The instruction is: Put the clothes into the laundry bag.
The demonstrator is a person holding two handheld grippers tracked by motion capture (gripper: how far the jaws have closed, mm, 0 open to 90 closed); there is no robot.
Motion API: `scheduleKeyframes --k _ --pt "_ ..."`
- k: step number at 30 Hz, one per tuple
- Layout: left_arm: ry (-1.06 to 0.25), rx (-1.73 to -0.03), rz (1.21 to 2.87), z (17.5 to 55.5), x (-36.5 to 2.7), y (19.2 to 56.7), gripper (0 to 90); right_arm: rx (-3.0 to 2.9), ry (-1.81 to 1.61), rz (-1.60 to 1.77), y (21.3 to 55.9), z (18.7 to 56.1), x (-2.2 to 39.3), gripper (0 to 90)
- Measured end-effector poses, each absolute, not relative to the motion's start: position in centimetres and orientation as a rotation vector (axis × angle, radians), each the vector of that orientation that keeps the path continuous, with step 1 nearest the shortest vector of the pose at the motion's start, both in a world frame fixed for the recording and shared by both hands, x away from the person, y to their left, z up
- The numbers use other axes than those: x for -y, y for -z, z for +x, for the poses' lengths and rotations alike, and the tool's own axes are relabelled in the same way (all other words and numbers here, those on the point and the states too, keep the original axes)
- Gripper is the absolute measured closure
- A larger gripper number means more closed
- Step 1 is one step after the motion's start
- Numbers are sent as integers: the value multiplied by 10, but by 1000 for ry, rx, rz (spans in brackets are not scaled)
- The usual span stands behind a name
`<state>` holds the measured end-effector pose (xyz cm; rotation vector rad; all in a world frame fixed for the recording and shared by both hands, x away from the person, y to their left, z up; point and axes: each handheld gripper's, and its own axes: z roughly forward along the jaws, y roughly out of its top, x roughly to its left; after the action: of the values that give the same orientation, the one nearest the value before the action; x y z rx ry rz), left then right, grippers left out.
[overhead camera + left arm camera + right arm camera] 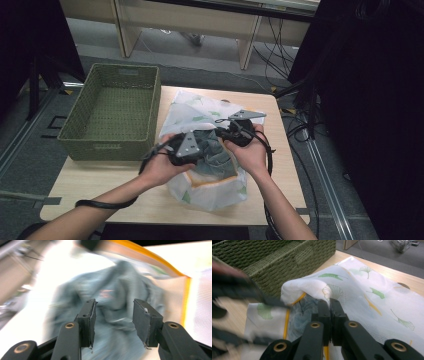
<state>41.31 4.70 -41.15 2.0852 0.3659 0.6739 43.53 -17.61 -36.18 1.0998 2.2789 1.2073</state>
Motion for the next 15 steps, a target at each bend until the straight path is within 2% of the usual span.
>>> scheduleKeyframes --k 3,8,11,15 --pt "-730 -477 2131 424 -77 404 504 -2282 -1200 1089 362 434 175 898" --pt "-627 -564 2287 427 -102 419 495 -2294 -1200 1085 362 433 172 897" --pt "-534 -609 2331 422 -105 429 488 -2299 -1198 1080 363 434 171 897" --pt "-504 -668 2363 421 -106 433 475 -2300 -1192 1075 364 434 171 898"
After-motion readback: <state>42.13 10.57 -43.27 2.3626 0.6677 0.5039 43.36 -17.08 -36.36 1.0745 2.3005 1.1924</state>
